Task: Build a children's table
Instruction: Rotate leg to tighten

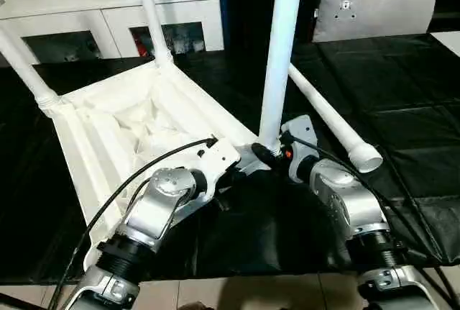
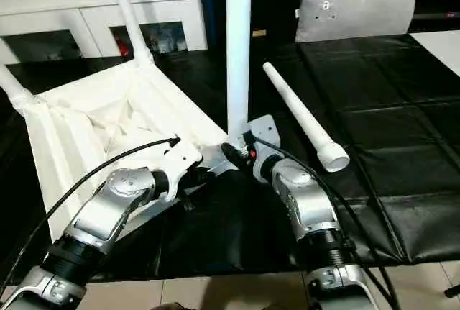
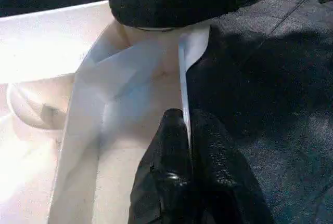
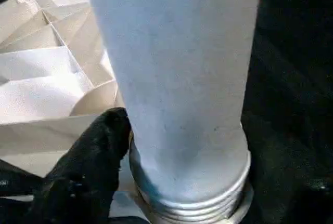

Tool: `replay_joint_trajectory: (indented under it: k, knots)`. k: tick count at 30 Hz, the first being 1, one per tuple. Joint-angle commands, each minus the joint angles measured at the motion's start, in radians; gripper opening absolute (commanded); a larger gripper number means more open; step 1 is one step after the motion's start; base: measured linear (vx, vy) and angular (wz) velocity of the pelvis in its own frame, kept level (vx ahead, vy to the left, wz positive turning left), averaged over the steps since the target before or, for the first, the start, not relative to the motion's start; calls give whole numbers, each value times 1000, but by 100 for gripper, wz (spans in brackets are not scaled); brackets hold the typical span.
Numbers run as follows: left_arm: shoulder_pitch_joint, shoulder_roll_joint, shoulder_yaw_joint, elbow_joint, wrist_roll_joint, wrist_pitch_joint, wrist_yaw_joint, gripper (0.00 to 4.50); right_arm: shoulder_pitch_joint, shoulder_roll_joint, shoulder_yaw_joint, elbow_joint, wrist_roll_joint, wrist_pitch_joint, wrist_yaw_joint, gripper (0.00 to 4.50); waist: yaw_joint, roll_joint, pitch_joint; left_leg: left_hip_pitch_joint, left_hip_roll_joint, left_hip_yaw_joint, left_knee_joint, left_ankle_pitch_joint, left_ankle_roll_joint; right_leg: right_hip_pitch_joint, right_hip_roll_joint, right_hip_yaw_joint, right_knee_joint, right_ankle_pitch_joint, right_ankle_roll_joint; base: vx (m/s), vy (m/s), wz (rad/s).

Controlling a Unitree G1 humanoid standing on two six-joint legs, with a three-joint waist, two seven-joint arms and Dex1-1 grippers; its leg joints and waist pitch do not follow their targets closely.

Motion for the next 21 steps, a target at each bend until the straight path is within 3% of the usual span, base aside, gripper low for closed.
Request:
replay_joint_trajectory:
  k: [1,8,16,21]
  knots:
    - [-30,2,-30,-18,4,-47,-19,0,26,17,64,-13,26,15,49,381,7,-14,-59,7,109,-56,-81,-171,75,50,-132,89,-85,-261,-100,0,0,0]
    - [-34,49,-31,8,1,-86,-65,0,80,-48,57,-87,42,-6,142,446,16,-13,-59,7,111,-56,-83,-177,72,51,-131,92,-82,-239,-99,0,0,0]
    - [-28,127,-65,42,-22,-224,-217,0,124,-205,75,-151,69,-77,354,446,40,-16,-60,11,111,-53,-80,-182,79,47,-130,91,-86,-264,-83,0,0,0]
    - [-38,199,-87,54,-61,-311,-389,0,122,-322,75,-173,103,-120,526,446,49,-18,-62,10,115,-54,-78,-173,97,48,-130,91,-81,-252,-84,0,0,0]
